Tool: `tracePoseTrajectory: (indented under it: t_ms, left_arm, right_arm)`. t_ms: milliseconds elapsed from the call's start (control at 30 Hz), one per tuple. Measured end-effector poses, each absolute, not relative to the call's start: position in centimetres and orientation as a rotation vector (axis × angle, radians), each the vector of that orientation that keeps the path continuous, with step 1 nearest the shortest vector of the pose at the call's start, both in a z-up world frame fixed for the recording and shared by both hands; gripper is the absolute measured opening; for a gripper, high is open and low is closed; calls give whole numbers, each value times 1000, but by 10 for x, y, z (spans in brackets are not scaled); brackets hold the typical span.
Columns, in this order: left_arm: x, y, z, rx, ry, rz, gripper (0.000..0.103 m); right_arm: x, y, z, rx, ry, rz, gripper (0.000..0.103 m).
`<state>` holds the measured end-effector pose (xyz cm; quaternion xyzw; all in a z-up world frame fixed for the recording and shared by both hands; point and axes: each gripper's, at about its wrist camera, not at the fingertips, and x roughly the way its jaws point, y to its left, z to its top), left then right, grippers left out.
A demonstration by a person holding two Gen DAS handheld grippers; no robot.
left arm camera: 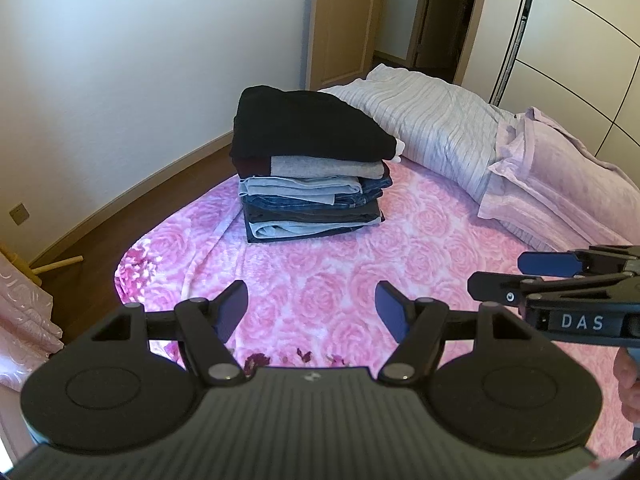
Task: Fold large clothes
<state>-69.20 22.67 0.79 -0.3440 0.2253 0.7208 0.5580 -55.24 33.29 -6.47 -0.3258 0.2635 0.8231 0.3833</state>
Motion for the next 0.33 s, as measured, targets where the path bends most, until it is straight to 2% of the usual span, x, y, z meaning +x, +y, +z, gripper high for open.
tracePoseTrajectory:
  t_ms: [333]
  left_arm:
    - [-687,233,8,-804,534,1698,67]
  right_arm:
    - [-550,338,-67,-823,680,2092,63]
